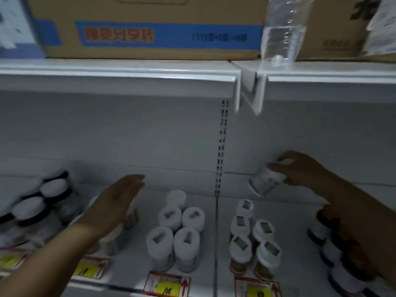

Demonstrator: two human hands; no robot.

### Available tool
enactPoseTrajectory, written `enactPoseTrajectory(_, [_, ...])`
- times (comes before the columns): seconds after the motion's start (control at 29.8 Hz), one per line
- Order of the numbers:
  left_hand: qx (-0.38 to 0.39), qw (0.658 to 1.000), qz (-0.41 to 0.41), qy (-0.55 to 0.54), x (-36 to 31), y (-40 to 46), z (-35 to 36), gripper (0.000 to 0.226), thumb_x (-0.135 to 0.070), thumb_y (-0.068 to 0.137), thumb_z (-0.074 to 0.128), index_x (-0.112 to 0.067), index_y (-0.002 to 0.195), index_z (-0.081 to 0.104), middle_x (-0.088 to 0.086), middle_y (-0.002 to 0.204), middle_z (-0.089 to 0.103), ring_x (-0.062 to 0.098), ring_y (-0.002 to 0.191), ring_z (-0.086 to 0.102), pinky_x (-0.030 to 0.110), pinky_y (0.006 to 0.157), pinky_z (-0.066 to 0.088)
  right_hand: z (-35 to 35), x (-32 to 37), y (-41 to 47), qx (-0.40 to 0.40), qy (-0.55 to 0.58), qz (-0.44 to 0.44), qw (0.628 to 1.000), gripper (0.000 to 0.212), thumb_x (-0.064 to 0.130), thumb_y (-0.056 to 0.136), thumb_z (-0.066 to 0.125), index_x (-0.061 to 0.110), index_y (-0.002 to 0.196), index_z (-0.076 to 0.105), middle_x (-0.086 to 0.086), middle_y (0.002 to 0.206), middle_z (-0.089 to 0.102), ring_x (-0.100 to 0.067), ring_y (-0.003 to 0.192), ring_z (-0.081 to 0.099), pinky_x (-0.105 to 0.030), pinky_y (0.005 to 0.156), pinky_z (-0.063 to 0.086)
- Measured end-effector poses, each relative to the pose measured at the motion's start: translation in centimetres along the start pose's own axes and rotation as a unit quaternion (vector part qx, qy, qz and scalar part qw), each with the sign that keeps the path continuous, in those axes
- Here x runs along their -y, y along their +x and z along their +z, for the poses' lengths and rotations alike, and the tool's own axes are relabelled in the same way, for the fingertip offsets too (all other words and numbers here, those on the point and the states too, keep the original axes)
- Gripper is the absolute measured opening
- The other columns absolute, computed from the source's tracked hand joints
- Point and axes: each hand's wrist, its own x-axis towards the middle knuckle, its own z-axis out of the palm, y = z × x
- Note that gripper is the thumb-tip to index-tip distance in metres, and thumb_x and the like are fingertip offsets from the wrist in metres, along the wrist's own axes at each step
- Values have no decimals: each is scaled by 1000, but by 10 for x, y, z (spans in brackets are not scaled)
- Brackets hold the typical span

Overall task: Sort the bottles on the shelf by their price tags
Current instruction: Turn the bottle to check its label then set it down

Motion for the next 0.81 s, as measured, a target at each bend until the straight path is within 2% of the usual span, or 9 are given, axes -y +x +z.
enactPoseTrajectory(0.07, [-4,1000,19,3,-3,-2,2,23,-19,95,46,-32,110,57,-12,124,57,1,110,52,20,97,38,21,29,-8,74,78,-7,994,50,63,49,74,20,75,69,1,64,66,-10,48,60,-21,49,49])
enactPoseTrajectory(0.13, [25,999,30,-27,-15,-2,12,19,-25,89,57,-38,103,62,-23,111,63,-16,96,57,3,84,41,44,58,-20,132,107,-39,985,48,65,50,70,20,66,68,3,54,61,-8,42,53,-20,48,47])
enactPoseTrajectory(0.2, [102,992,41,-59,-26,-4,22,24,-38,78,68,-44,101,62,-26,101,69,-13,95,61,8,83,48,67,83,-29,174,126,-82,973,44,66,51,69,22,57,66,6,48,57,-9,43,51,-21,47,44])
enactPoseTrajectory(0.3, [195,977,70,-46,-30,-3,24,44,-55,65,74,-48,106,63,-19,106,71,2,98,67,23,86,54,95,112,-39,185,124,-131,966,55,70,47,65,19,67,71,8,51,61,-8,47,56,-20,47,47])
enactPoseTrajectory(0.44, [105,989,93,-39,-8,9,-3,46,-43,55,82,-46,98,63,-23,98,71,-1,85,69,19,76,55,133,137,-37,206,151,-155,954,44,67,56,65,34,85,73,13,82,74,-4,73,69,-19,62,55])
enactPoseTrajectory(0.5, [74,991,107,-24,9,15,-25,48,-39,53,85,-47,92,60,-29,96,67,-6,79,66,9,67,51,157,152,-32,220,187,-137,948,25,46,71,69,33,92,71,5,96,73,-9,84,70,-24,67,58])
enactPoseTrajectory(0.57, [78,991,112,2,26,22,-45,50,-39,54,86,-49,92,55,-33,97,63,-9,80,64,7,65,49,182,169,-29,217,206,-124,946,23,30,78,68,27,100,69,-2,104,70,-14,89,69,-26,68,58])
enactPoseTrajectory(0.67, [77,992,94,-38,47,37,-76,48,-46,61,79,-46,100,50,-18,98,65,-2,88,64,17,79,52,215,193,-22,178,219,-122,951,25,30,73,73,27,98,68,-3,103,68,-14,88,69,-26,65,57])
enactPoseTrajectory(0.81, [-56,990,16,-132,82,58,-114,35,-61,79,47,-41,107,51,-3,117,61,12,110,58,33,99,45,250,204,-6,87,168,-133,973,27,29,69,77,29,93,65,-1,97,66,-18,88,67,-37,73,60])
